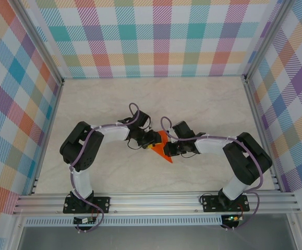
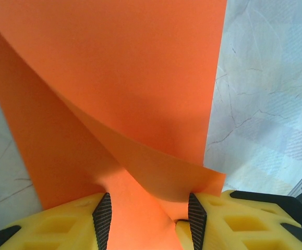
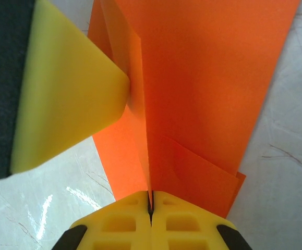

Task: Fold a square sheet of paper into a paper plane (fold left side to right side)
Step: Fourth fold the wing at the center of the table.

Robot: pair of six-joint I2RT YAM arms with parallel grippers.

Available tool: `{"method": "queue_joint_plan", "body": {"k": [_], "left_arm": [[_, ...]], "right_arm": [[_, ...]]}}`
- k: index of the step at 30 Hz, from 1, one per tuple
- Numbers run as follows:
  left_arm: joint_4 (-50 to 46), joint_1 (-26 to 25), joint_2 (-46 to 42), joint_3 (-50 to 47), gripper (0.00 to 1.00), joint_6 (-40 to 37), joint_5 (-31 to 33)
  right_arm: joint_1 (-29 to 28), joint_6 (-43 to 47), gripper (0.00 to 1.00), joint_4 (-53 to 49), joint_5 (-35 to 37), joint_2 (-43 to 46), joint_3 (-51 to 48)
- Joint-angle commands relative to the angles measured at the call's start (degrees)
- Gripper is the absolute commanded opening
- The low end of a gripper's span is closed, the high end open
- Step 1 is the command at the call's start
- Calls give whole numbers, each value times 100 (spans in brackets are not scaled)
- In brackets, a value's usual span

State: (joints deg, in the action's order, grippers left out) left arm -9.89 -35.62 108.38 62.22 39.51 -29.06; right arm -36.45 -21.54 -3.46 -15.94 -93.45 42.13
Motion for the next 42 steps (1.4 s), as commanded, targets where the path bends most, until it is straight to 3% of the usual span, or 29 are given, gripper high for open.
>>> {"method": "queue_joint_plan", "body": {"k": [1,21,27,33,42], "left_arm": [[35,-85,110,185,45,24,-97],[-179,-130,332,274,45,-57,146],[-233,-130,357,291,45,-92,180],[-257,-130,360,300,44,-109,190],[-268,-134,322,291,44,-121,190]], "right_arm": [[50,-54,4,88,-199,-85,-39],[151,-105,12,78,-348,-81,-40],[254,-163,20,151,-398,212,-149],[505,-196,32,309,-928,448,-240],[924,-465,28,509,-1331,291,-154]]}}
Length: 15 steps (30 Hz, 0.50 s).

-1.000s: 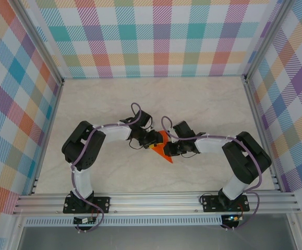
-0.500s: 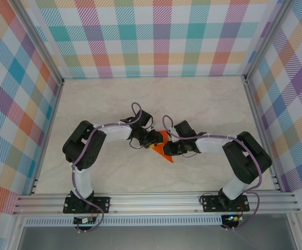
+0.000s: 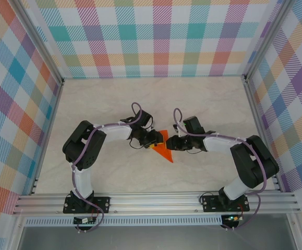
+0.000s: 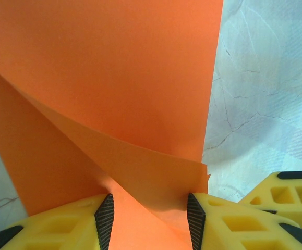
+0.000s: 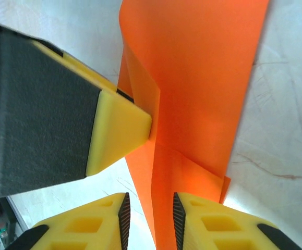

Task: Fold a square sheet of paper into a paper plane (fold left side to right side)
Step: Fourth fold the wing at the center of the table.

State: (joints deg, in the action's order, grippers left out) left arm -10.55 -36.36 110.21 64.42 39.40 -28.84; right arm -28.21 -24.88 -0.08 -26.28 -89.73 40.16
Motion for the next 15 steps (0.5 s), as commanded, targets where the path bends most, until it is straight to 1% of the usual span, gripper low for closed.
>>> {"method": "queue_joint_plan", "body": {"k": [1,8,15], "left_arm": [[-202,-56,131,70,44,-110,162],[-211,-58,114,53,44,-122,186],[-220,-55,106,44,44,-117,194]], "right_arm": [[129,-154,28,190,-323,-126,57],[166,-358,27,552,-786,-431,157],[165,-465,26,762,-1024,-702,194]]}}
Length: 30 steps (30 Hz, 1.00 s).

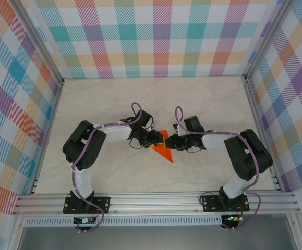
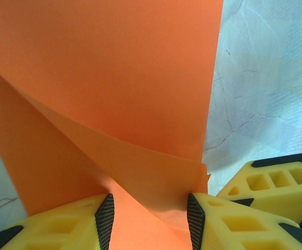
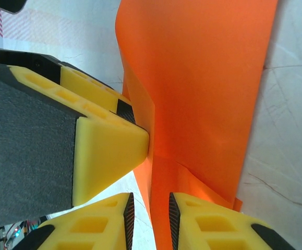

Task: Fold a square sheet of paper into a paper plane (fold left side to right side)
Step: Fourth fold the wing at the center of the table.

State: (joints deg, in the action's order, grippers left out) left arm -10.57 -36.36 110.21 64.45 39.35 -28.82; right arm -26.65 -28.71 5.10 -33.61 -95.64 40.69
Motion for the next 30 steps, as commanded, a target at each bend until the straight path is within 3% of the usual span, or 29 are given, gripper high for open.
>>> {"method": "queue_joint_plan", "body": {"k": [1,14,30], "left_arm": [[-217,-56,105,37,44,-118,187],[-232,-57,80,33,44,-136,199],[-240,-56,70,24,44,-138,197]], "right_arm": [[9,-77,25,241,-298,-151,156],[14,50,0,-187,161,-109,197],[122,-12,0,-337,662,116,1]]}}
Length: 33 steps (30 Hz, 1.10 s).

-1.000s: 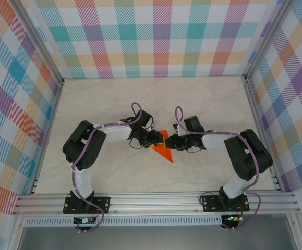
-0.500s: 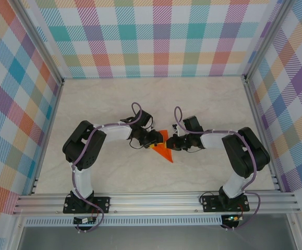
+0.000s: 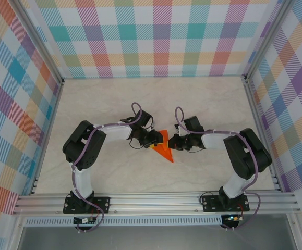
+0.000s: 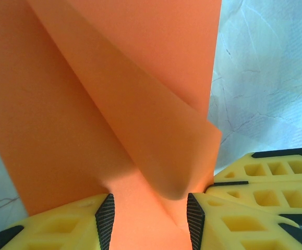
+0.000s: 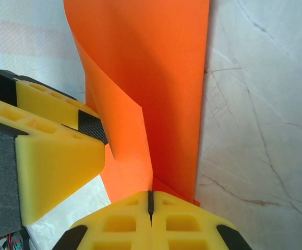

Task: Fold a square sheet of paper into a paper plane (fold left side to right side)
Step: Fourth fold the wing at the center of the table.

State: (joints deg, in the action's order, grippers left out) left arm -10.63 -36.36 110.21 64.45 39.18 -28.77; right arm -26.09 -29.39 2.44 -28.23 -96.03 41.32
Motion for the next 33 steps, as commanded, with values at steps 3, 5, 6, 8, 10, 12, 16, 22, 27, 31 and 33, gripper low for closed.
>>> {"method": "queue_joint_plan", "body": {"k": [3,5,6,8,10,12,16,22,27,31,33], "left_arm": [[-237,-56,74,26,44,-121,188],[-237,-54,79,26,44,-129,188],[-237,-58,74,24,44,-122,188],[-237,-52,70,24,44,-124,186],[-242,-55,78,24,44,-131,190],[-250,-56,79,33,44,-134,189],[-271,-53,79,42,44,-141,196],[-281,-57,89,59,44,-153,201],[-281,-62,98,68,44,-156,197],[-290,-57,97,77,44,-157,197],[-299,-55,98,77,44,-161,197]], "right_arm": [[68,68,0,-126,175,147,-45],[77,97,0,-187,221,146,-40],[77,108,0,-217,229,146,-44],[71,128,0,-261,265,153,-37],[77,137,0,-287,265,129,-44],[77,152,0,-317,269,90,-30],[77,143,0,-301,227,32,-71],[69,152,0,-288,148,-3,-115],[53,119,0,-252,81,-82,-140],[35,126,0,-266,72,-131,-114],[44,127,0,-271,57,-163,-86]]}}
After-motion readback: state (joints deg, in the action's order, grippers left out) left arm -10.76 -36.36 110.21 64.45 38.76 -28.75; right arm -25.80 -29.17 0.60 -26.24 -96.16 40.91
